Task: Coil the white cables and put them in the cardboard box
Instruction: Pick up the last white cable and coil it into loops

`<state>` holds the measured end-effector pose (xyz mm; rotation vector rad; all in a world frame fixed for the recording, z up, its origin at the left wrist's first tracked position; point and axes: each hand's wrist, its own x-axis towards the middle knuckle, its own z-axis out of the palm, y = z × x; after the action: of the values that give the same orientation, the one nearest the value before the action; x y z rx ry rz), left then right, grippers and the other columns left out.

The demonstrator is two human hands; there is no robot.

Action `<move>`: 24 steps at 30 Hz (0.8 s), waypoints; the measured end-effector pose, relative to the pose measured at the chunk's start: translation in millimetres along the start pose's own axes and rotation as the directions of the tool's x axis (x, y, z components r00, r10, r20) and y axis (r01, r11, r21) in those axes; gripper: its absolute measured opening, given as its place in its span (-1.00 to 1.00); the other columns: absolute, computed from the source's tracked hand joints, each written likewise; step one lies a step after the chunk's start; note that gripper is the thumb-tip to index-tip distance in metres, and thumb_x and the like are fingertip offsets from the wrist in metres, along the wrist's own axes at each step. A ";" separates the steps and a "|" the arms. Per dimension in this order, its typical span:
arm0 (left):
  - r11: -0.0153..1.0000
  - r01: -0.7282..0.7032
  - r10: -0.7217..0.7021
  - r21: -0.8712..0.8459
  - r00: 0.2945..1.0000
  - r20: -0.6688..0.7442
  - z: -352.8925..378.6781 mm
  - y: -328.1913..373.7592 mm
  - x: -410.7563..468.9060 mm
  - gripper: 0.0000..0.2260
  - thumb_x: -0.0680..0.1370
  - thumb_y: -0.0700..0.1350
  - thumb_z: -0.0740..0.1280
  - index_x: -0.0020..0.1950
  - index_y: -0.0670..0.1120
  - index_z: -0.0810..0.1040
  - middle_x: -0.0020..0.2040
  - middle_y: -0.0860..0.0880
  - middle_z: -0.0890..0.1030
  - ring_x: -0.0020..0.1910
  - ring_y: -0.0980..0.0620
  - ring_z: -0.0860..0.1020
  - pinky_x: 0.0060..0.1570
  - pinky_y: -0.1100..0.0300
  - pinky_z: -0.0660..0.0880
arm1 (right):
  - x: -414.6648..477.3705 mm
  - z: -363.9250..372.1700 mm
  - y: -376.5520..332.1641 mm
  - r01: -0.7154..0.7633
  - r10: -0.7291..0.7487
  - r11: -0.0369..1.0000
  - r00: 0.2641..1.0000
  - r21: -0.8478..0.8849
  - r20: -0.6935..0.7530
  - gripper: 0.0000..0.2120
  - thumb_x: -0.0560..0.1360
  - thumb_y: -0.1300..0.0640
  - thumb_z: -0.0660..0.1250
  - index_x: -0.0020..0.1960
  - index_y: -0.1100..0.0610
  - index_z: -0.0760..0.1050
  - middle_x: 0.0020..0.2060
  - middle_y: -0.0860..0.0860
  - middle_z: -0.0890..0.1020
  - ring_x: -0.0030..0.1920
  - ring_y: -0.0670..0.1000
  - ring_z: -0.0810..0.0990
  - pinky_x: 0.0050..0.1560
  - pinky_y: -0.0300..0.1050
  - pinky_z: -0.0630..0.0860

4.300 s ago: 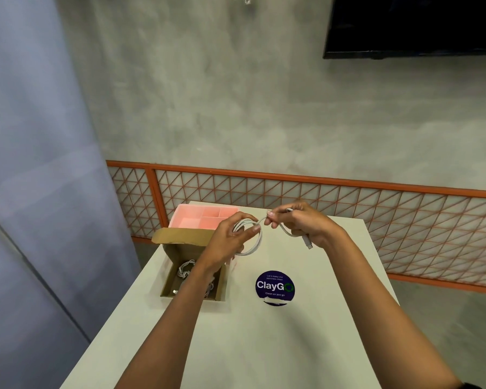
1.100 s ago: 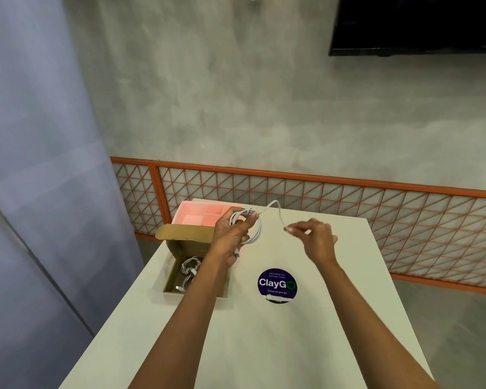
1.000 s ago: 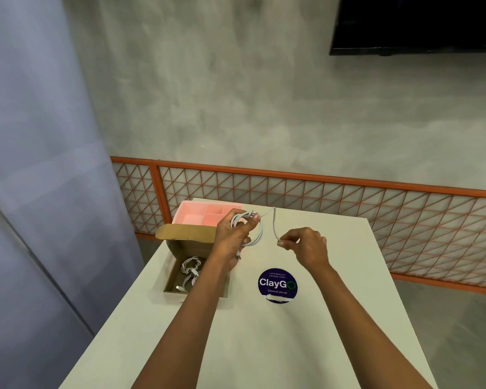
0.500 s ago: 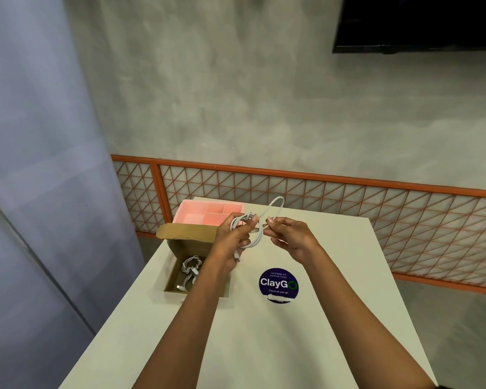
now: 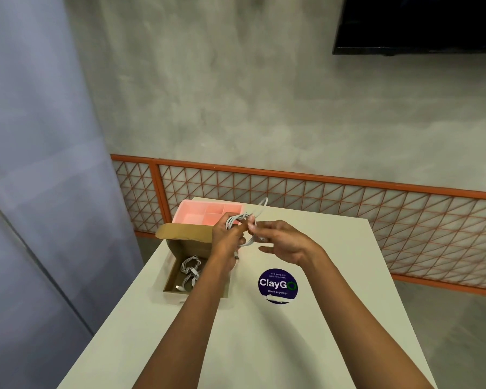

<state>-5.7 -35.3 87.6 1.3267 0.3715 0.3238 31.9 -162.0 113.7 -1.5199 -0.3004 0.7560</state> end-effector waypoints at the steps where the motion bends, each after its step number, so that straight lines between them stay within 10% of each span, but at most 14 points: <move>1: 1.000 0.006 -0.006 -0.015 1.000 -0.007 -0.4 -0.3 1.3 -0.89 0.47 -0.14 0.45 -0.07 -0.01 0.56 -0.10 -0.10 0.65 -0.09 -0.11 0.61 -0.14 0.00 0.54 | 0.0 0.0 -0.5 0.041 -0.042 0.999 0.999 -0.022 -0.033 -0.79 0.52 0.20 0.34 0.12 0.27 0.57 -0.10 0.03 0.64 -0.05 -0.05 0.58 -0.01 -0.21 0.47; 9: 0.999 -0.017 0.008 -0.044 0.980 -0.197 -4.0 -1.9 10.3 -0.77 0.45 -0.12 0.47 0.07 -0.09 0.56 -0.09 -0.11 0.60 -0.22 0.01 0.51 -0.28 0.20 0.50 | -19.4 9.6 -33.0 0.042 -0.346 0.619 0.911 -0.784 -0.225 -0.84 0.57 0.19 0.27 0.02 0.19 0.63 -0.08 0.06 0.67 -0.16 -0.03 0.58 -0.27 -0.26 0.45; 17: 0.997 0.001 -0.016 -0.075 0.977 -0.212 -7.5 9.3 17.2 -0.76 0.47 0.01 0.43 0.06 -0.06 0.55 -0.12 -0.09 0.53 -0.25 0.03 0.45 -0.33 0.20 0.43 | -30.9 16.5 -45.6 0.537 -0.567 0.823 0.801 -0.186 -0.193 -0.79 0.61 0.12 0.18 -0.16 0.16 0.43 0.08 0.05 0.66 0.15 -0.01 0.60 0.28 -0.05 0.44; 20: 0.997 0.006 -0.024 -0.081 0.975 -0.223 -4.7 15.2 19.4 -0.80 0.47 0.04 0.43 0.03 0.01 0.55 -0.01 -0.10 0.60 -0.05 -0.08 0.55 -0.20 0.14 0.50 | -31.4 23.1 -43.7 0.627 -0.594 0.775 0.765 0.077 -0.249 -0.74 0.64 0.12 0.11 -0.17 0.17 0.41 -0.17 0.09 0.68 -0.02 0.06 0.67 0.17 -0.02 0.54; 24: 0.998 -0.055 0.051 -0.007 0.958 -0.281 -5.7 16.0 20.0 -0.75 0.46 -0.02 0.43 0.08 -0.09 0.56 0.06 -0.15 0.63 0.08 -0.16 0.58 0.03 -0.03 0.57 | -40.2 35.4 -50.0 0.618 -0.607 0.785 0.751 -0.047 -0.259 -0.73 0.64 0.12 0.10 -0.20 0.16 0.38 -0.35 0.03 0.60 -0.22 0.05 0.65 -0.05 -0.09 0.61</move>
<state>9.5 -18.2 100.5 1.2799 0.5713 0.5621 -7.0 -152.9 175.1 -1.3402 -0.5477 0.0294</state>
